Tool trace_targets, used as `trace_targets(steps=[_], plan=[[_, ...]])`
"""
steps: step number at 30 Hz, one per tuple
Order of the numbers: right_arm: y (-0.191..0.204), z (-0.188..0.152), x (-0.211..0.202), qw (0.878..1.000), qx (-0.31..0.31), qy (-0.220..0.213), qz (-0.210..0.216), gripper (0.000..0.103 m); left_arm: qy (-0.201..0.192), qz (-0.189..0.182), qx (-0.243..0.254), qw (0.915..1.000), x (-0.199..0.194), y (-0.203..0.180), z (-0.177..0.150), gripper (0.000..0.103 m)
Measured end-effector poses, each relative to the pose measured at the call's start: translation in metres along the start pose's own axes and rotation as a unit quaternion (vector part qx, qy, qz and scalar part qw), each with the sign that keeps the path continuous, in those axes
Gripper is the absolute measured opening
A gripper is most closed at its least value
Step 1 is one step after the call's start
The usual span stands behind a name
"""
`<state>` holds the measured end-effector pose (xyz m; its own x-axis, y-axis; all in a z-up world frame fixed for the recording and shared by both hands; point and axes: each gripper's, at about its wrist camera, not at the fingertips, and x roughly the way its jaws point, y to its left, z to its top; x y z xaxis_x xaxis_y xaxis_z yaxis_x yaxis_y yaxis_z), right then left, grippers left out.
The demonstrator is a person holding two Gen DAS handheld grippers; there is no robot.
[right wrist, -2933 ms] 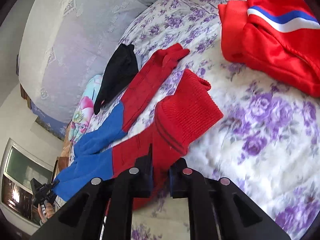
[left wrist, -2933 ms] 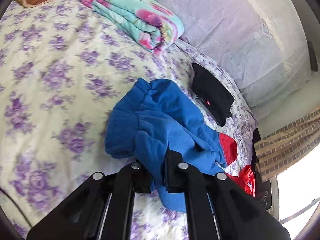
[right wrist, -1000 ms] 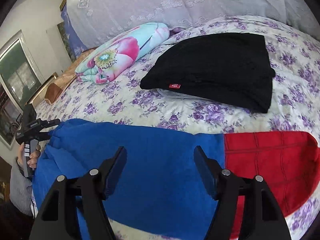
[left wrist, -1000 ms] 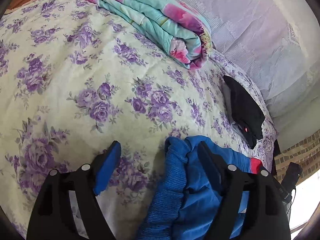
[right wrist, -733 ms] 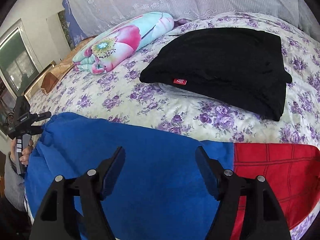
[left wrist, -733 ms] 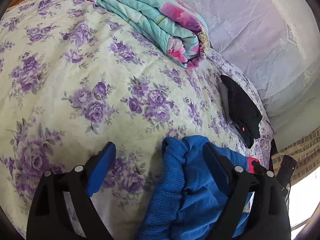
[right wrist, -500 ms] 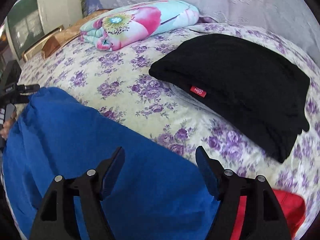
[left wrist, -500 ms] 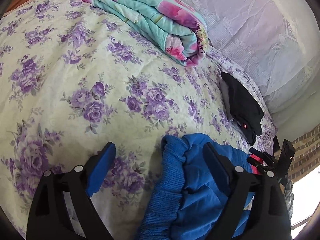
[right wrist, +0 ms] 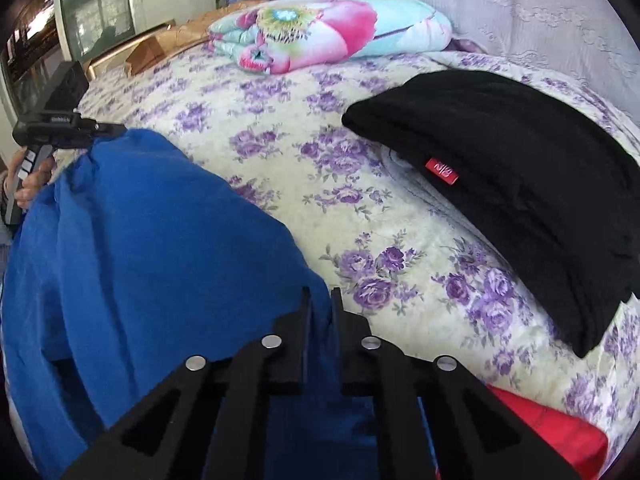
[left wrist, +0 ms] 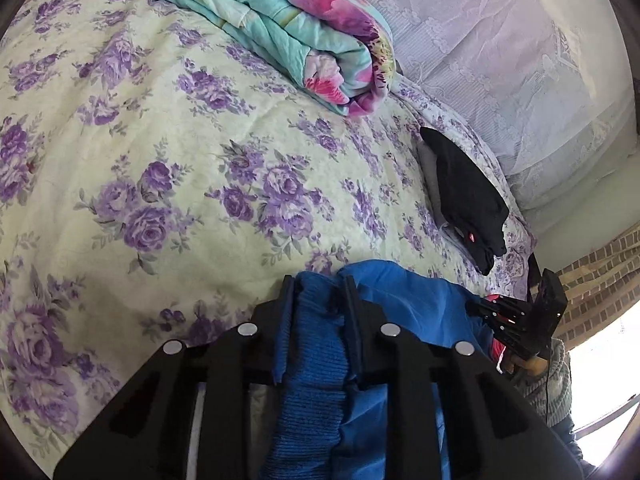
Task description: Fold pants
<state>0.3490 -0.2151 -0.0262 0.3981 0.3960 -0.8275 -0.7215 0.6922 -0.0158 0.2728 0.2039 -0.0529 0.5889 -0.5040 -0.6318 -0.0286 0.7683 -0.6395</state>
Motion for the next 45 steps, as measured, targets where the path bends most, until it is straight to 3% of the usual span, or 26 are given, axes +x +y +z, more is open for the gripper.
trace_targets(steps=[4, 14, 22, 26, 30, 33, 36, 38, 40, 43, 45], plan=[[0.011, -0.004, -0.034, 0.999, 0.012, -0.037, -0.014, 0.007, -0.02, -0.002, 0.007, 0.9998, -0.011, -0.007, 0.001, 0.015], [0.074, -0.032, -0.125, 0.993, -0.018, -0.099, -0.057, 0.007, -0.057, -0.029, 0.024, 0.9977, -0.045, -0.031, -0.011, 0.012], [0.15, -0.088, -0.186, 0.987, -0.045, -0.141, -0.066, 0.007, -0.076, -0.056, 0.043, 0.9946, -0.117, -0.041, -0.071, 0.012], [0.189, -0.131, -0.189, 0.99, -0.048, -0.127, -0.046, 0.007, -0.069, -0.048, 0.038, 0.9957, -0.143, -0.03, -0.119, 0.012], [0.21, -0.165, -0.166, 0.995, -0.032, -0.097, -0.022, 0.007, -0.048, -0.049, 0.006, 0.9976, -0.144, -0.007, -0.155, 0.012], [0.214, -0.177, -0.155, 0.995, -0.013, -0.094, -0.018, 0.007, -0.046, -0.038, -0.021, 0.998, -0.145, 0.006, -0.167, 0.011], [0.218, -0.18, -0.157, 0.995, -0.004, -0.102, -0.022, 0.007, -0.05, -0.055, -0.042, 0.9963, -0.152, 0.009, -0.171, 0.009], [0.22, -0.18, -0.159, 0.994, -0.005, -0.105, -0.026, 0.007, -0.048, -0.068, -0.048, 0.9954, -0.153, 0.006, -0.173, 0.018], [0.22, -0.181, -0.159, 0.994, -0.002, -0.103, -0.025, 0.008, -0.048, -0.075, -0.058, 0.9944, -0.152, 0.0, -0.173, 0.054], [0.218, -0.183, -0.155, 0.995, 0.003, -0.097, -0.022, 0.008, -0.039, -0.088, -0.064, 0.9932, -0.146, -0.009, -0.171, 0.058], [0.217, -0.183, -0.154, 0.995, 0.004, -0.095, -0.02, 0.008, -0.021, -0.078, -0.072, 0.9941, -0.135, -0.014, -0.167, 0.058]])
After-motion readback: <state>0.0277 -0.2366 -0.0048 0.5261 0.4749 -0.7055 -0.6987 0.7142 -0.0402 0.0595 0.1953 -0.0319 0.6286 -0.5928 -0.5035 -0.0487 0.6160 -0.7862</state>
